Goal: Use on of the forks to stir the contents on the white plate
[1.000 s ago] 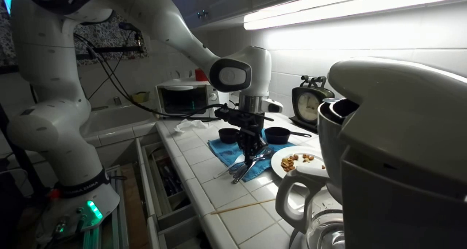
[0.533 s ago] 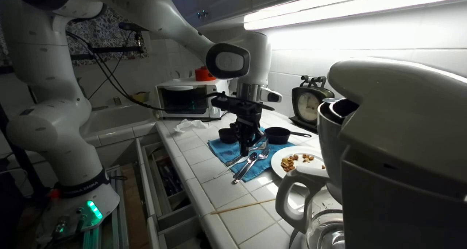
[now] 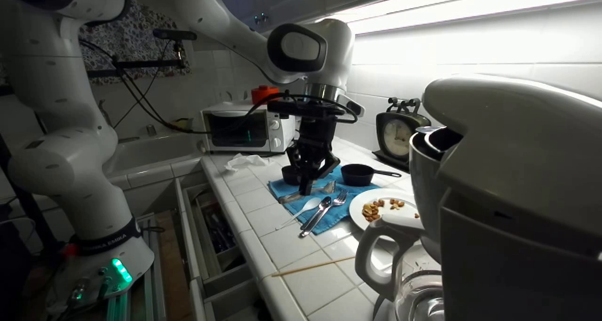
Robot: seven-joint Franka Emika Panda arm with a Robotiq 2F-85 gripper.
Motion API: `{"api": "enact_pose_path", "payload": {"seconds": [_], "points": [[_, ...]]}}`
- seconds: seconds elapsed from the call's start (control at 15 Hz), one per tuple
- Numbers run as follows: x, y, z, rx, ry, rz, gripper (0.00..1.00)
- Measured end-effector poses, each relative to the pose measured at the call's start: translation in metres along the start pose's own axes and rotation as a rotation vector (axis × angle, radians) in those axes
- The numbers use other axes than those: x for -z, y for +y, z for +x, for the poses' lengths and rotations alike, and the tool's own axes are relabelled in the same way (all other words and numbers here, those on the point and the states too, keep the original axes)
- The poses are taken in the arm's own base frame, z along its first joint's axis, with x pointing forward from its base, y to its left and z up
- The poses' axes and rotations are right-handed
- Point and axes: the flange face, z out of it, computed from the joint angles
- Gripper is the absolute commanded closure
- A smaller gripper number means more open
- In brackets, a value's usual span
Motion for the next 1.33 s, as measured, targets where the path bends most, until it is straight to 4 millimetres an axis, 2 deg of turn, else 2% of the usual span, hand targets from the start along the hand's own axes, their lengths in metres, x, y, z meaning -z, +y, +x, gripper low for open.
{"api": "enact_pose_path", "payload": {"seconds": [0.53,1.07,1.33], "points": [[0.014,0.025,-0.008,0.156,-0.165,-0.177,0.94],[0.012,0.026,-0.006,0.159,-0.171,-0.176,0.96],[0.008,0.028,0.001,0.17,-0.159,-0.192,0.96]]}}
